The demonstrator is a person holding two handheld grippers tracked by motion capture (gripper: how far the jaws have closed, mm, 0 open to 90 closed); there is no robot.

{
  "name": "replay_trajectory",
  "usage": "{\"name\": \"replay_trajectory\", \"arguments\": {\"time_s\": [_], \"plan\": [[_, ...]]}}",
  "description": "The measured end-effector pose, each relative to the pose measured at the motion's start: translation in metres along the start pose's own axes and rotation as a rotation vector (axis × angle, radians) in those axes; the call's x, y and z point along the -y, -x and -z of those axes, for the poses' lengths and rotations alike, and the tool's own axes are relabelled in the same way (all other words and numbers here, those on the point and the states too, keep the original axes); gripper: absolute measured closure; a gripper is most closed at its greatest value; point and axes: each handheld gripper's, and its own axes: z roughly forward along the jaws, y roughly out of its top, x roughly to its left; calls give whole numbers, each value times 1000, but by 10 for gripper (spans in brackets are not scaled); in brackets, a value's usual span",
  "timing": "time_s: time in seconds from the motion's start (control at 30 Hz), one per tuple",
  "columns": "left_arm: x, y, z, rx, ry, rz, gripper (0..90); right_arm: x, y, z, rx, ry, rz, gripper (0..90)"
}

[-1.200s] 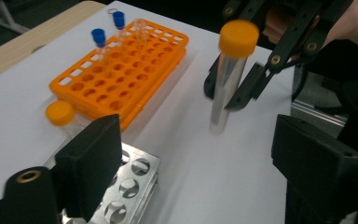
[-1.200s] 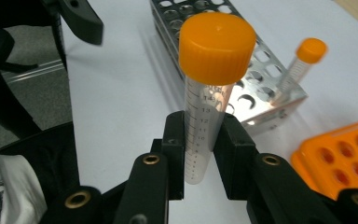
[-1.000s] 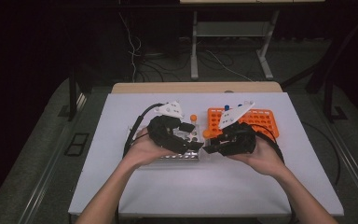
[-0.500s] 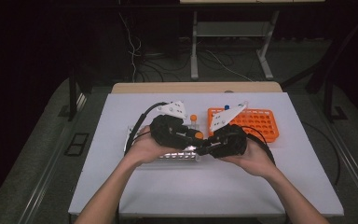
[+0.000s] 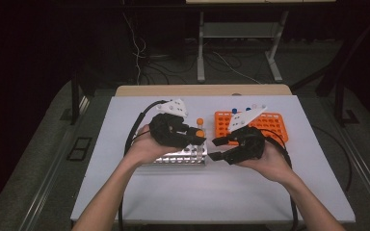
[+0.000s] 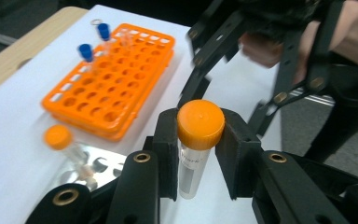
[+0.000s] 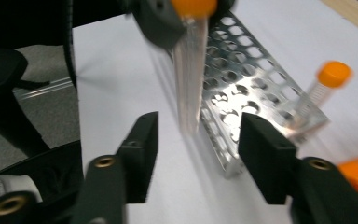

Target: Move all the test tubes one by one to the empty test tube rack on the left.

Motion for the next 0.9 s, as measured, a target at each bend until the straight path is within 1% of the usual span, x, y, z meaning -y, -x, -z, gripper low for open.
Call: {"name": "replay_trajectory", "arguments": {"time_s": [0.07,0.13,0.2,0.27,0.3,0.37,0.43,0.5,0.63,0.77,0.9], "plan": [[-1,-4,3,-15,4,5,691,5,2,7,26,4,-21,363],[-1,-9,6,-28,13,12,691,9,4,12,35,10,-35,295],[-1,-14,8,-45,18,19,691,15,5,18,51,12,-61,227],[-1,-19,9,-57,20,28,691,19,7,23,58,14,-75,137],[-2,-22,10,-63,21,30,691,22,8,26,61,16,-82,135],[-3,-27,11,-75,24,36,691,26,9,32,69,27,-102,97],[-4,-32,12,-83,27,43,691,30,10,37,84,33,-106,96],[-5,-38,12,-94,26,49,692,33,10,42,94,21,-109,5],[-6,-48,12,-105,25,58,692,40,10,49,102,12,-120,3],[-5,-60,9,-112,8,71,692,47,11,53,109,-13,-128,3],[-3,-72,3,-114,22,90,692,52,11,56,112,-26,-132,4]]}}
